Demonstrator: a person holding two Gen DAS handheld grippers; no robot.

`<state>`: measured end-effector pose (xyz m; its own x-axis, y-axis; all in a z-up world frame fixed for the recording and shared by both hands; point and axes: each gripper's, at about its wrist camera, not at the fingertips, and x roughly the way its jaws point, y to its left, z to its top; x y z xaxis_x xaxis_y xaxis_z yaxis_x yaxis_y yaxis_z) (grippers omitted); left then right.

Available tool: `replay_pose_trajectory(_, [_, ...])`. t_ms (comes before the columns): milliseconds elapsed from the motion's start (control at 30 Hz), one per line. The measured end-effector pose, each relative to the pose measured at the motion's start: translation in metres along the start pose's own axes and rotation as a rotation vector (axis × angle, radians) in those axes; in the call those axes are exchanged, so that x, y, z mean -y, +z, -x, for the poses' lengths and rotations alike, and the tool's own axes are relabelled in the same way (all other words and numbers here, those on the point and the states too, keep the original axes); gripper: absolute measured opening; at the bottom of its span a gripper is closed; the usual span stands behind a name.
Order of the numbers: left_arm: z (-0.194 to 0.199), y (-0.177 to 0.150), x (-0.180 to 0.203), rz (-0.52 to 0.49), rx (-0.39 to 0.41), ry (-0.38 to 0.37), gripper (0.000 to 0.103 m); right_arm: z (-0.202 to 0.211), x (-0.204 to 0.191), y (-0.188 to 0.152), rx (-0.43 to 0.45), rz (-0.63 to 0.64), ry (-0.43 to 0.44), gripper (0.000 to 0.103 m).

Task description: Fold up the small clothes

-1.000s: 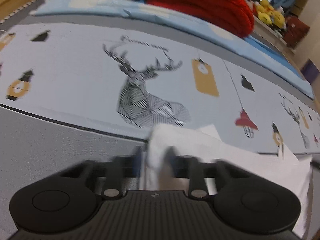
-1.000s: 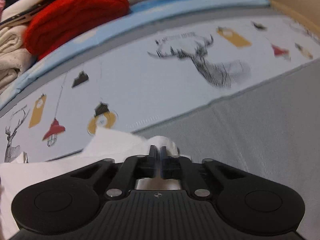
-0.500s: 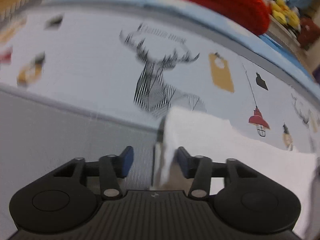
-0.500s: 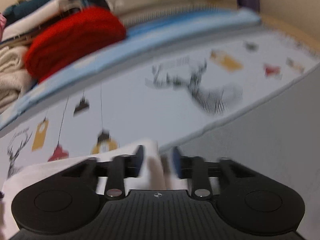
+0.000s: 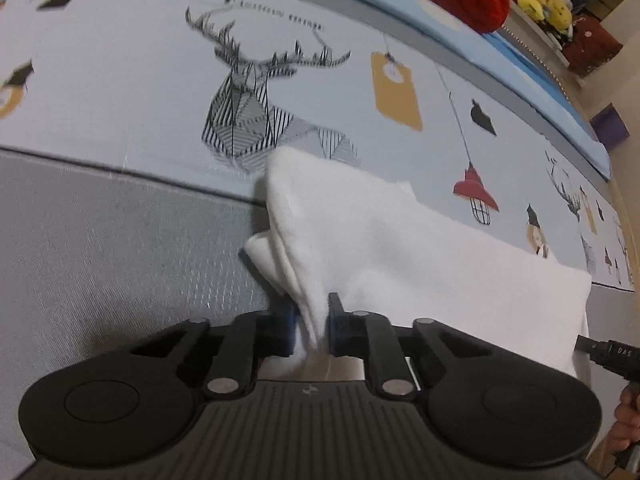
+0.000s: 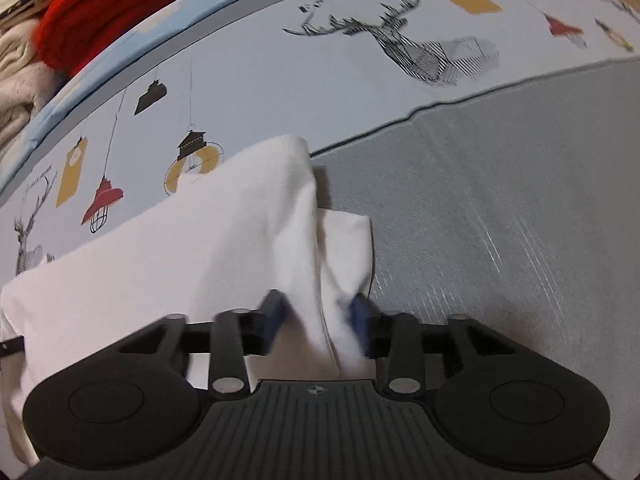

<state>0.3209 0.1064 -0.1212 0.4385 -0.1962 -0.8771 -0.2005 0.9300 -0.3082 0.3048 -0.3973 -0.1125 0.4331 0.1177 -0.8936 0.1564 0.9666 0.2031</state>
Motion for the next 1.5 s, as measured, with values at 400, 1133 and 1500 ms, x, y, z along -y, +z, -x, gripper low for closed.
replay_pose_trajectory(400, [0.061, 0.018, -0.042, 0.058, 0.236, 0.031, 0.067, 0.024, -0.046, 0.02, 0.29, 0.021, 0.055, 0.041])
replay_pose_trajectory(1133, [0.028, -0.032, -0.047, -0.018, -0.111, 0.006, 0.029, 0.01, -0.015, -0.03, -0.139, 0.085, -0.017, 0.052])
replay_pose_trajectory(1500, [0.028, -0.031, -0.045, -0.037, -0.113, -0.014, 0.019, 0.015, -0.022, -0.032, -0.126, 0.133, -0.011, 0.007])
